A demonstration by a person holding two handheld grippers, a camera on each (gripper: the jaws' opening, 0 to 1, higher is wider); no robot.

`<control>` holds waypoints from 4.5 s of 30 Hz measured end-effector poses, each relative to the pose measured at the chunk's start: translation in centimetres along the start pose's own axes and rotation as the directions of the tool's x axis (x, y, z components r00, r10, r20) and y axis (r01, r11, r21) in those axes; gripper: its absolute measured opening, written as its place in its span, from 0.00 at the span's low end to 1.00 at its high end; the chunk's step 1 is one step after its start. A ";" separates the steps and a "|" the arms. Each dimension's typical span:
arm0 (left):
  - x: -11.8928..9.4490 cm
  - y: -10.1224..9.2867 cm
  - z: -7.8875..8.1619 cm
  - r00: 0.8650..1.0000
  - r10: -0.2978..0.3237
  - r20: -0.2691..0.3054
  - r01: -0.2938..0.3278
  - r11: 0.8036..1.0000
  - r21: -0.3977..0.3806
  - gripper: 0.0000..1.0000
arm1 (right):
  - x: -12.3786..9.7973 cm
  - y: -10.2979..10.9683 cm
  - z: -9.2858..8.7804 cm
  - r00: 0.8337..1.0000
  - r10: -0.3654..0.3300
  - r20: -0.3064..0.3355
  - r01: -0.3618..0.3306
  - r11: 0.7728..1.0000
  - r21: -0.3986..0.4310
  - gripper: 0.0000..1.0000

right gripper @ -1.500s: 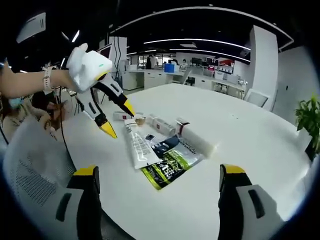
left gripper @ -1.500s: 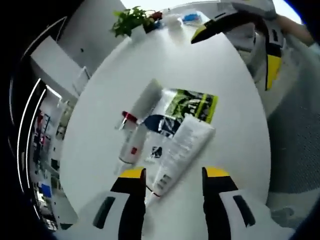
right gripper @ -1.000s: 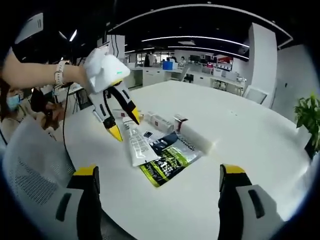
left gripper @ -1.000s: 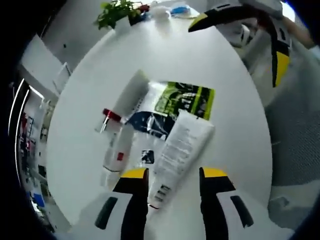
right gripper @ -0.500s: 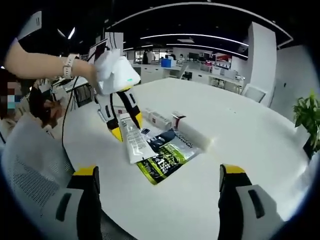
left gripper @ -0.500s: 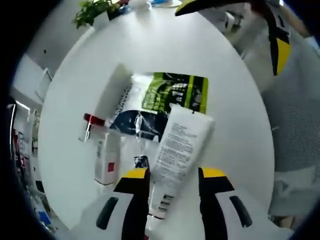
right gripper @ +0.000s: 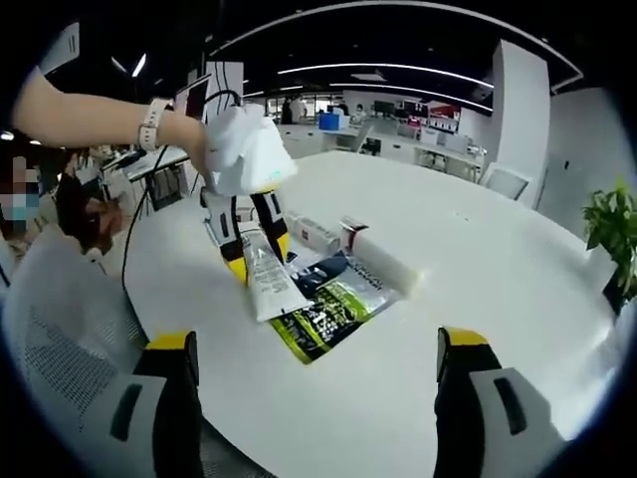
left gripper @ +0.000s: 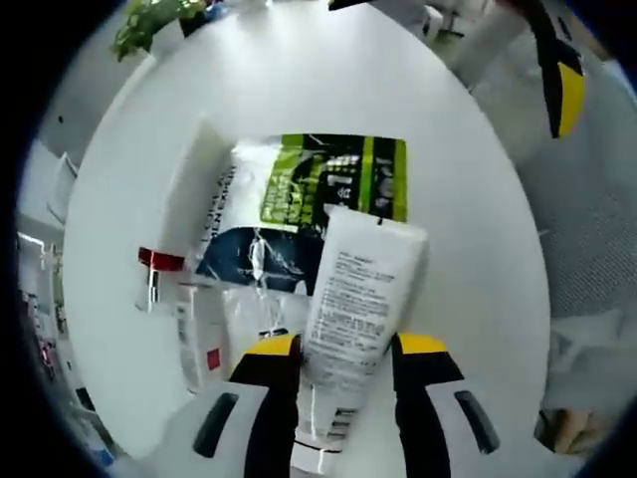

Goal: Arrange the skincare products in the storage area until every visible bottle or jar stands upright without overlapping.

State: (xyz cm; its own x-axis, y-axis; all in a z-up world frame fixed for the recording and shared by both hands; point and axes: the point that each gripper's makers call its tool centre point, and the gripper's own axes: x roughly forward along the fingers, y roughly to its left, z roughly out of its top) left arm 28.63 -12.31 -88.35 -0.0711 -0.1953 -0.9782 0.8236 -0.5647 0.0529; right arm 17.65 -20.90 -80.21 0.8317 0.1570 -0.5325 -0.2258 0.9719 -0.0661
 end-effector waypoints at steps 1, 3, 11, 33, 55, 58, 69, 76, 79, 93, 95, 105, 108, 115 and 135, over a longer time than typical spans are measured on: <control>0.1 0.0 0.0 1.000 -0.007 0.000 0.007 1.000 -0.003 0.34 | 0.0 0.0 0.0 1.000 0.002 -0.002 -0.002 1.000 0.000 1.00; 0.1 0.1 -0.1 1.000 -0.014 0.005 0.014 1.000 -0.005 0.34 | 0.0 0.0 -0.1 1.000 0.001 -0.005 -0.001 1.000 -0.001 1.00; 0.2 0.0 -0.1 1.000 -0.030 -0.004 0.030 1.000 0.006 0.35 | 0.1 0.0 -0.4 1.000 0.000 -0.017 0.000 1.000 0.002 1.00; -0.5 -0.5 -0.4 0.988 0.110 0.107 -0.093 0.983 -0.156 0.23 | -0.1 0.2 0.2 1.000 0.005 0.011 -0.005 1.000 -0.013 1.00; -5.9 -1.3 2.3 0.821 0.359 0.444 -0.102 0.857 -0.505 0.21 | -0.2 0.9 0.6 0.998 0.053 0.036 -0.055 0.997 0.049 0.98; -6.7 -1.8 2.7 0.792 0.388 0.471 -0.102 0.845 -0.525 0.21 | -0.3 1.4 0.9 0.996 0.074 0.050 -0.076 0.996 0.055 0.93; -8.5 -3.1 4.2 0.695 0.469 0.546 -0.068 0.798 -0.599 0.22 | 0.1 1.8 2.6 0.989 0.117 0.085 -0.120 0.992 0.034 0.72; -9.2 -3.5 4.4 0.656 0.520 0.547 -0.066 0.761 -0.645 0.22 | 0.3 2.3 4.9 0.974 0.176 0.145 -0.183 0.982 0.039 0.50; -9.4 -3.5 4.3 0.633 0.547 0.548 -0.057 0.739 -0.671 0.22 | 0.2 2.8 6.3 0.956 0.220 0.194 -0.238 0.969 0.072 0.46; -10.5 -2.6 5.7 0.575 0.601 0.555 -0.030 0.694 -0.719 0.23 | 2.3 3.0 10.0 0.911 0.256 0.325 -0.307 0.944 0.118 0.29; -10.7 -2.4 6.1 0.556 0.612 0.563 -0.017 0.685 -0.728 0.23 | 2.7 3.1 10.2 0.908 0.255 0.333 -0.308 0.944 0.116 0.27; -9.9 -1.8 5.2 0.564 0.636 0.526 -0.095 0.684 -0.724 0.23 | 3.0 3.8 9.2 0.900 0.279 0.335 -0.334 0.935 0.119 0.18; -9.6 -2.1 5.4 0.574 0.626 0.529 -0.096 0.693 -0.715 0.24 | 3.0 4.1 9.5 0.891 0.293 0.346 -0.352 0.928 0.120 0.13; -9.6 -2.4 5.4 0.580 0.612 0.537 -0.076 0.697 -0.713 0.24 | 2.8 5.0 10.1 0.876 0.319 0.362 -0.364 0.929 0.061 0.14; -10.1 -2.5 5.2 0.548 0.595 0.588 -0.050 0.725 -0.687 0.28 | 2.7 7.2 10.5 0.837 0.398 0.376 -0.418 0.908 -0.031 0.25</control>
State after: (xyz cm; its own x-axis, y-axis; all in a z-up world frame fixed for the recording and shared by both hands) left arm 24.32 -13.09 -77.54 0.1202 -0.9146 -0.3861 0.9872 0.1511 -0.0508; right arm 23.57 -11.62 -73.21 0.7970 0.5838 -0.1547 -0.5681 0.8116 0.1361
